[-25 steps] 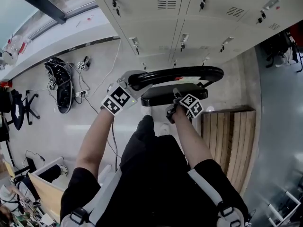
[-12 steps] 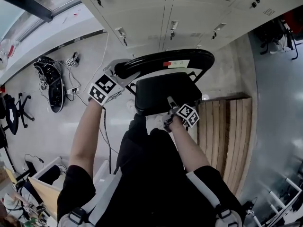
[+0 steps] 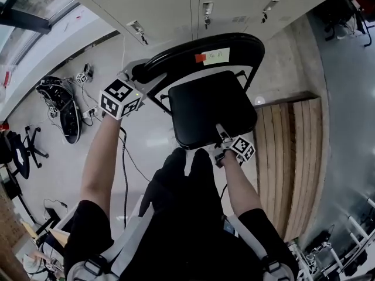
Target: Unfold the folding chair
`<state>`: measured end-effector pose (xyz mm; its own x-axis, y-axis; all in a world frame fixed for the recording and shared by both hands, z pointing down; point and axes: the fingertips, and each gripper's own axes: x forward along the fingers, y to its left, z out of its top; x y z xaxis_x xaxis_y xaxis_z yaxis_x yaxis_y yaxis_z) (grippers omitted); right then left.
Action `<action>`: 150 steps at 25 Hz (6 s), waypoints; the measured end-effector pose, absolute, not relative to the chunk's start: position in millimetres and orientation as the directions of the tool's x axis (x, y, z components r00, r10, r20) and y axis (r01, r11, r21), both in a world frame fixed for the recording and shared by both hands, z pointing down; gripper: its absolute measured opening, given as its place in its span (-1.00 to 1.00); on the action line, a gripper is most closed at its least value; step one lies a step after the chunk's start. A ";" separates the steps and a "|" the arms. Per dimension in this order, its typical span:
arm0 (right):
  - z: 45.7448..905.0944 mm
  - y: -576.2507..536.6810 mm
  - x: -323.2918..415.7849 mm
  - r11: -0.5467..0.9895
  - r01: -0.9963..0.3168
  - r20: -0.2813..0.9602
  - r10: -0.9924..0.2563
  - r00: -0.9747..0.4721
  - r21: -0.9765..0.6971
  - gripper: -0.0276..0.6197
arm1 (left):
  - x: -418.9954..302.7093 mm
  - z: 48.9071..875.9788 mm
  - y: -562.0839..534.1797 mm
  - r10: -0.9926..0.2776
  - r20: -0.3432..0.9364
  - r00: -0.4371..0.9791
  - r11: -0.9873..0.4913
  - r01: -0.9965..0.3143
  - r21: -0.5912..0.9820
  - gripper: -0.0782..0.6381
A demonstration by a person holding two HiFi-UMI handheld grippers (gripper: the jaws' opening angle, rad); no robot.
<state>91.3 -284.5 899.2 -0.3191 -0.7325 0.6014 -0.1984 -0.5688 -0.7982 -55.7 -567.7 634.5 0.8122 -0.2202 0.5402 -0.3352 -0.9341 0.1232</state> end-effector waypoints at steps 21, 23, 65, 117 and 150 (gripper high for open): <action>986.0 -197.6 87.6 -0.627 -0.108 0.609 -0.678 -0.411 -0.771 -0.04 | -57.3 673.4 -554.0 -0.161 0.551 0.819 -0.956 -0.269 0.120 -0.28; 994.9 -193.1 87.9 -0.627 -0.109 0.611 -0.681 -0.405 -0.771 -0.01 | -56.1 676.2 -551.4 -0.152 0.555 0.818 -0.960 -0.256 0.114 -0.28; 1088.0 -87.7 58.4 -0.814 -0.281 0.843 -0.403 -0.357 -0.508 0.04 | -54.7 746.9 -551.4 -0.155 0.405 0.901 -0.919 -0.281 0.275 -0.25; 501.6 -170.5 56.6 0.305 -0.913 0.234 -0.899 -0.369 -0.270 -0.90 | -145.9 446.7 -215.7 -0.760 0.029 0.650 -0.634 -0.750 0.190 -0.78; 417.0 -29.4 42.8 0.354 -0.924 0.006 -0.933 -0.359 -0.142 -0.91 | -245.4 395.0 -17.4 -0.846 -0.128 0.517 -0.531 -0.840 0.117 -0.78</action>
<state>42.8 -29.4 417.0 -0.3586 -0.9335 0.0056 -0.9243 0.3543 -0.1420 -245.4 -17.4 395.0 0.5170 -0.8463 -0.1283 -0.8396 -0.5305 0.1166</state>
